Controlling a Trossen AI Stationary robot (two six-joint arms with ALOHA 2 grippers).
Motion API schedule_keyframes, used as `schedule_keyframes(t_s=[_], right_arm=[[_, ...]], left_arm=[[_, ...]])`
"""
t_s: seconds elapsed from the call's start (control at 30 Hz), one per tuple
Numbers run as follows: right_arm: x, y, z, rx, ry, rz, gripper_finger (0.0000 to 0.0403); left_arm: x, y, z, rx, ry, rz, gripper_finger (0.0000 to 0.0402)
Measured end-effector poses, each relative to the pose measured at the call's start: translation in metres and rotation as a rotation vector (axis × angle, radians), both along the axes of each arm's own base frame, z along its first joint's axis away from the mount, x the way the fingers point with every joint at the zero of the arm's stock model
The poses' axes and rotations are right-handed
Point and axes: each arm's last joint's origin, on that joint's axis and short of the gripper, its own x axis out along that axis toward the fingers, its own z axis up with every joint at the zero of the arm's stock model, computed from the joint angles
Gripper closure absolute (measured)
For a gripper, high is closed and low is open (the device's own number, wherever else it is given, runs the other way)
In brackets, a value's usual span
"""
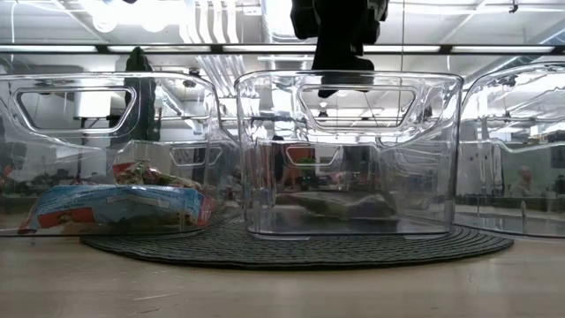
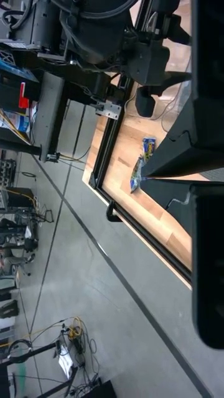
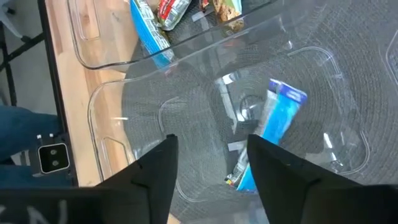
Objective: Pick and place Granola Bars by type
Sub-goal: Put the blue granola bar into the middle transparent bin
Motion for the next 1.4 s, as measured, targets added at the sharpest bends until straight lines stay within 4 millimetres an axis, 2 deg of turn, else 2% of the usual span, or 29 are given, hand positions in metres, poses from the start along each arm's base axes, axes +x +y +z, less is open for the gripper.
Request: schedule_keyframes(t_s=[0.17, 0.33, 0.7, 1.03, 1.23, 1.4], right_arm=[[0.001, -0.001, 0.005, -0.047, -0.025, -0.027, 0.0207], [-0.004, -0.005, 0.020, -0.085, -0.073, -0.059, 0.0207], [-0.034, -0.028, 0.063, -0.182, -0.188, -0.199, 0.0207], [-0.075, -0.045, 0.096, -0.286, -0.223, -0.349, 0.0209], [-0.091, -0.054, 0.097, -0.322, -0.156, -0.437, 0.0209], [-0.101, -0.068, 0.091, -0.332, -0.054, -0.571, 0.0209]], left_arm=[[0.000, -0.001, 0.000, -0.013, -0.005, -0.021, 0.0401], [0.004, -0.004, 0.004, -0.002, -0.001, -0.171, 0.0401], [0.016, 0.010, 0.014, 0.062, 0.039, -0.111, 0.0401], [0.055, 0.040, 0.020, 0.070, 0.174, -0.139, 0.0401], [0.082, 0.069, 0.017, 0.033, 0.243, -0.179, 0.0401], [0.098, 0.095, 0.002, 0.003, 0.310, -0.151, 0.0401]])
